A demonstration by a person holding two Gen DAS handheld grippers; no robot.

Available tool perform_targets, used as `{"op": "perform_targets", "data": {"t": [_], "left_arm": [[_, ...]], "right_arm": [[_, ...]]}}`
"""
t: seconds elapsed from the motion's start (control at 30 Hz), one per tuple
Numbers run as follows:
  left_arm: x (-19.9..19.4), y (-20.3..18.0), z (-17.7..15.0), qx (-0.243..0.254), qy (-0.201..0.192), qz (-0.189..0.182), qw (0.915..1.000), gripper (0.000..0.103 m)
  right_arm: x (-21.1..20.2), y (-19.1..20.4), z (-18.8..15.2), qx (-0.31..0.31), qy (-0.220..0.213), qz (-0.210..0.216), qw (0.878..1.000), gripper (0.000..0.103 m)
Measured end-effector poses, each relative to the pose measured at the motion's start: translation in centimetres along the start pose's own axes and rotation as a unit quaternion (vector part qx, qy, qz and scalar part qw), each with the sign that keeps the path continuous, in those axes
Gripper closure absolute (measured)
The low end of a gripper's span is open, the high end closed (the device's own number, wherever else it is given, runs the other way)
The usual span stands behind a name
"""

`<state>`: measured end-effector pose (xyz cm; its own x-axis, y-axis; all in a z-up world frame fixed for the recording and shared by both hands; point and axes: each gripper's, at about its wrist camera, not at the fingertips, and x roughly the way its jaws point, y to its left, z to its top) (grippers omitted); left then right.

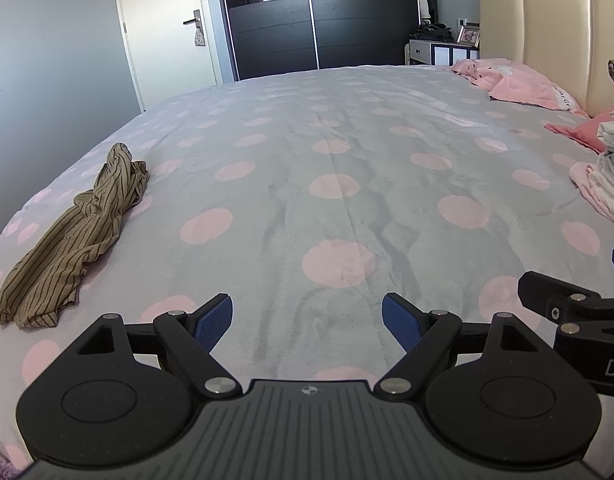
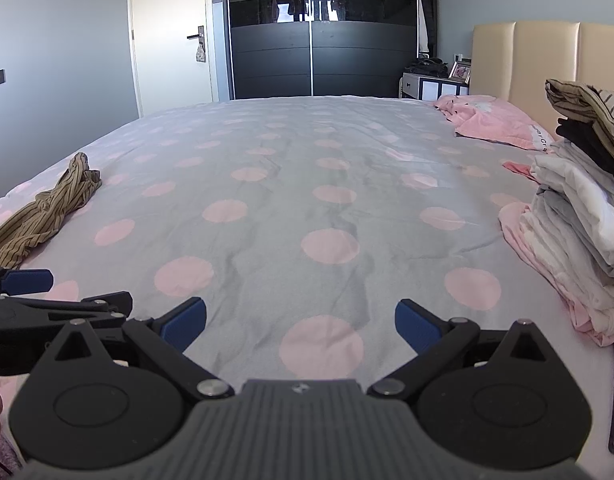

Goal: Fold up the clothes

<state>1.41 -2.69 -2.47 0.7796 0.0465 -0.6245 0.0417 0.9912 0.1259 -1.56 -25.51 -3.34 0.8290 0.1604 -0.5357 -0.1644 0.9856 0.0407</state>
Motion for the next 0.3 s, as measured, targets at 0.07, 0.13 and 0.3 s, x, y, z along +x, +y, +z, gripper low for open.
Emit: {"op": "perform_targets", "data": {"t": [0.07, 0.13, 0.3], "left_arm": [[-0.14, 0.08, 0.05, -0.002, -0.006, 0.002, 1.0000, 0.021], [-0.22, 0.22, 0.11, -0.001, -0.010, 0.004, 0.9999, 0.021], [-0.59, 0.25, 0.18, 0.001, -0.019, -0.001, 0.9998, 0.021]], "right_arm": [[-0.01, 0.01, -0.05, -0.001, 0.001, 0.001, 1.000, 0.001], [-0.03, 0.07, -0.05, -0.001, 0.001, 0.001, 1.000, 0.001], [-0.05, 0.03, -0.17, -0.001, 0.002, 0.002, 1.000, 0.001]]}}
